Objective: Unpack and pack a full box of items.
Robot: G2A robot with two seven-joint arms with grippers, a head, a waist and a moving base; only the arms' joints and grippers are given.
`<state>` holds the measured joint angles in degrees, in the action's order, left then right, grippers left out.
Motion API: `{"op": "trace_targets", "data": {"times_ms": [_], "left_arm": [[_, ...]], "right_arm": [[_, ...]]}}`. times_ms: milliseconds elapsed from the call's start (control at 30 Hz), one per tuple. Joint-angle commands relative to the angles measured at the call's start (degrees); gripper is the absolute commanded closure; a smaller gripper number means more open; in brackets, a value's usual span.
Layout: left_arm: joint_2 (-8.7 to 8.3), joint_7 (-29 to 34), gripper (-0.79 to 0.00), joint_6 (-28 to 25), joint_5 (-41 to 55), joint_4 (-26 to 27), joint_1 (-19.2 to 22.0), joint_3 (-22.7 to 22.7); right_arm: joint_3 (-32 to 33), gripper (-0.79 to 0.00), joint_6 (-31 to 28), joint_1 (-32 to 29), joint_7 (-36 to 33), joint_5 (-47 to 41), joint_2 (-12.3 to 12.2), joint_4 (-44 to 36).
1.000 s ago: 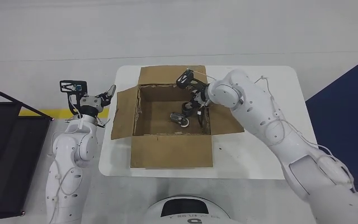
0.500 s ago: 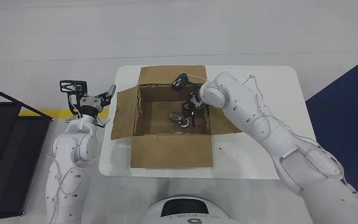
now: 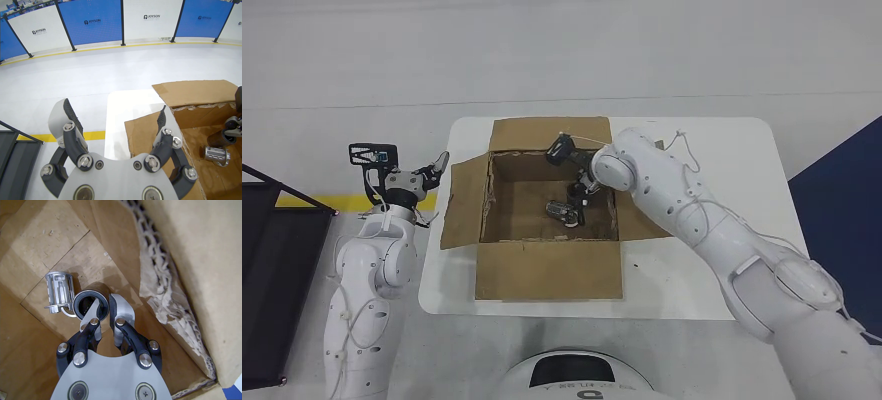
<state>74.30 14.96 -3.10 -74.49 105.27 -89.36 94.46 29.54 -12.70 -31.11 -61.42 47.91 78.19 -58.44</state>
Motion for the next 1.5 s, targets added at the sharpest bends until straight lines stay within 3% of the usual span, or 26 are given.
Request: {"op": "trace_targets", "data": {"times_ms": [0,100,267,333,533,667,800,967,1167,1467], "left_arm": [[0.0,0.0,-0.785,0.0,0.0,0.0,0.0,0.0],[0.0,0.0,-0.785,0.0,0.0,0.0,0.0,0.0],[0.0,0.0,-0.785,0.0,0.0,0.0,0.0,0.0],[0.0,0.0,-0.785,0.0,0.0,0.0,0.0,0.0],[0.0,0.0,-0.785,0.0,0.0,0.0,0.0,0.0],[0.0,0.0,-0.785,0.0,0.0,0.0,0.0,0.0],[0.0,0.0,-0.785,0.0,0.0,0.0,0.0,0.0],[0.0,0.0,-0.785,0.0,0.0,0.0,0.0,0.0],[0.0,0.0,-0.785,0.0,0.0,0.0,0.0,0.0],[0.0,0.0,-0.785,0.0,0.0,0.0,0.0,0.0]], "right_arm": [[-0.3,-0.083,-0.4,0.4,-0.1,-0.4,0.6,1.1],[-0.8,-0.139,-1.0,1.0,-0.2,-0.9,1.4,2.7],[-1.5,-0.102,-2.0,1.8,-0.4,-1.5,2.8,5.2],[-1.9,0.0,-2.5,2.1,-0.5,-1.7,3.3,6.4],[-1.9,0.0,-4.3,3.3,0.6,-2.7,4.6,8.6],[0.2,0.0,-5.5,3.6,2.9,-2.3,3.9,6.0],[4.6,0.0,-6.2,2.0,6.1,-0.9,1.6,-0.4],[16.3,0.0,-8.7,-7.1,8.8,1.7,-4.0,-18.9],[35.2,0.0,-8.5,-24.6,11.6,8.2,-9.8,-43.1],[61.1,0.0,1.1,-50.0,11.5,15.9,-13.2,-65.6]]}}
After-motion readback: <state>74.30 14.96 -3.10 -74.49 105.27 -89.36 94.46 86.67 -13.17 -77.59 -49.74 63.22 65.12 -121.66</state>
